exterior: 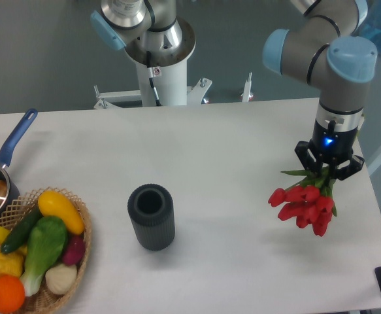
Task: Insert the flowers into the vase
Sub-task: 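Lift the bunch of red tulips held in the gripper, then carry the tulips over the black vase, stems pointing down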
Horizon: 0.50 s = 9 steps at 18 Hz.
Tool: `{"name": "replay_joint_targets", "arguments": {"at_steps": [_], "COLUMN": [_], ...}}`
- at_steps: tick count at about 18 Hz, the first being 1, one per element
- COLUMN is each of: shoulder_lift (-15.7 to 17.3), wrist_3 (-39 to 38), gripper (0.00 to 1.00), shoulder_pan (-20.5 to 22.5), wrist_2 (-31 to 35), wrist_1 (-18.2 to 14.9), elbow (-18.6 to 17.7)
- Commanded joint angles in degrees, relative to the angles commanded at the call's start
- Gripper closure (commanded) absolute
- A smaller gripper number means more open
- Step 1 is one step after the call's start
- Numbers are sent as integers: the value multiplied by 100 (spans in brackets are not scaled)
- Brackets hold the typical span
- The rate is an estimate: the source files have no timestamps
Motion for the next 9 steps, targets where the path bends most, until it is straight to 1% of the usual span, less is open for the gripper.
{"name": "replay_joint_targets", "arguments": {"at_steps": [2, 4, 6, 9], "shoulder_lift": [87, 307, 351, 536], "wrist_3": [-87, -298, -421, -597], "gripper": [100, 100, 100, 100], "shoulder_pan": [-26, -70, -123, -167], "wrist_2": [-167, -212, -387, -694], "wrist_1": [-26, -123, -132, -132], "elbow": [0, 0, 0, -62]}}
